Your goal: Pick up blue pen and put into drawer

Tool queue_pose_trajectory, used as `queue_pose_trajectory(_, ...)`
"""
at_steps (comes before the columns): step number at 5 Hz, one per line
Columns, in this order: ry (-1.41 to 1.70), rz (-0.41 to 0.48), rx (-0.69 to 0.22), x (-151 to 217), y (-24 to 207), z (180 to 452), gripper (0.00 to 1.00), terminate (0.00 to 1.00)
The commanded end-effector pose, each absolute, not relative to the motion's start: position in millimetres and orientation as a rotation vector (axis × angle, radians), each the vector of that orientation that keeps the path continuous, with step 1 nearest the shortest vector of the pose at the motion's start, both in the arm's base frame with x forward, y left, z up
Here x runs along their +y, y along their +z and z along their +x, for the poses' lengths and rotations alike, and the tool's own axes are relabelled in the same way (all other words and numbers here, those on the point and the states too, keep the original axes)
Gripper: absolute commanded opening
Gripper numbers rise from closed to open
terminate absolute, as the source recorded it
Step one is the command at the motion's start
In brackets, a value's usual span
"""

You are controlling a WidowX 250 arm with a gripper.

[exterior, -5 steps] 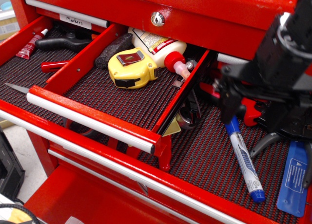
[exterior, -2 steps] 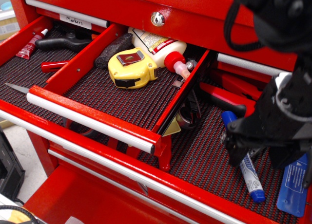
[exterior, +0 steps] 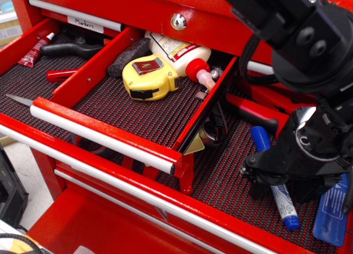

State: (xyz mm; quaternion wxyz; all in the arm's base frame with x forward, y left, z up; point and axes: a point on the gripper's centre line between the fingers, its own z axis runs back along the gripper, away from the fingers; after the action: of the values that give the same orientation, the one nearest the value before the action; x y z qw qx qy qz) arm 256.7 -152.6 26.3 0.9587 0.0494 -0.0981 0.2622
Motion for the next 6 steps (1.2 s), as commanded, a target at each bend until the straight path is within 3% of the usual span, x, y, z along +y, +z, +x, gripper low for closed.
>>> queue_pose_trajectory(1,0.572,0.072,-0.197,-152.3,30.0,260.5,0.00,0.00)
queue_pose_trajectory(2,0.577,0.033,-0.175,-153.5,37.2,258.3,0.00,0.00)
queue_pose_trajectory(3,0.591,0.048,-0.152,-158.6,59.1,254.0,0.00,0.00)
queue_pose_trajectory(5,0.524,0.167,-0.167,-174.3,114.3,241.7,0.00,0.00)
queue_pose_trajectory(6,0.475,0.276,-0.172,-143.1,145.7,233.1,0.00,0.00)
